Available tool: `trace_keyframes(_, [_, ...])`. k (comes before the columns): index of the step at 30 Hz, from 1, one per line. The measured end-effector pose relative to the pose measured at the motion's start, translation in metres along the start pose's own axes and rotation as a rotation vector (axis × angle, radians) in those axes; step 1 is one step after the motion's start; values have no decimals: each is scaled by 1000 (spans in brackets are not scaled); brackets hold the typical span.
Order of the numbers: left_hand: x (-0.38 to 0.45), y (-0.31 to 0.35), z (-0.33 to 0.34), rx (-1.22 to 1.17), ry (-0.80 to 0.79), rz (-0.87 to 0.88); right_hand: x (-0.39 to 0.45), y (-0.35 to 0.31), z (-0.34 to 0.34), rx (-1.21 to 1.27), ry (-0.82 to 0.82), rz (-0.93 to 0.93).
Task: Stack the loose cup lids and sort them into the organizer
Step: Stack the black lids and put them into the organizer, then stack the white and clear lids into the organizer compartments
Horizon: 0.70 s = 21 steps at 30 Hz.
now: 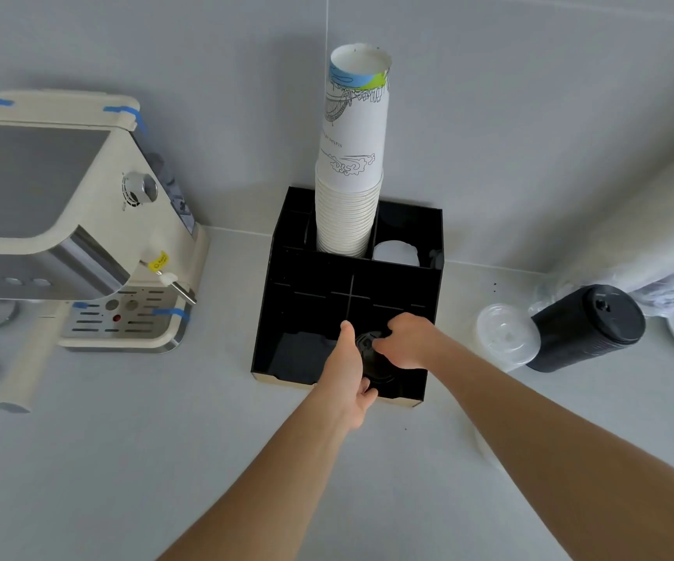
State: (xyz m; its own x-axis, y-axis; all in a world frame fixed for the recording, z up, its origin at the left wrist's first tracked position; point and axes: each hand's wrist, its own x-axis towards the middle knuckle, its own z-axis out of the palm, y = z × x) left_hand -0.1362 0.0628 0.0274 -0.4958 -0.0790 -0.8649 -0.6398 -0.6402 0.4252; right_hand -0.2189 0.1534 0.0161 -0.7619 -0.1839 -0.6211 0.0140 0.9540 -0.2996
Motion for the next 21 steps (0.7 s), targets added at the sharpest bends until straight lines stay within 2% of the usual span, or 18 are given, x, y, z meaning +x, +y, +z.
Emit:
trace_keyframes(4, [-10, -12, -13, 136, -15, 53, -28, 10, -12, 186, 42, -27])
trace_keyframes(6, [-21, -23, -21, 196, -49, 71, -52, 21, -17, 397, 36, -31])
trace_keyframes(10, [-39, -41, -39, 174, -137, 102, -85, 53, -17, 768, -2, -6])
trace_keyframes(21, [-93, -72, -56, 87, -220, 160, -171, 142, 0, 1253, 144, 43])
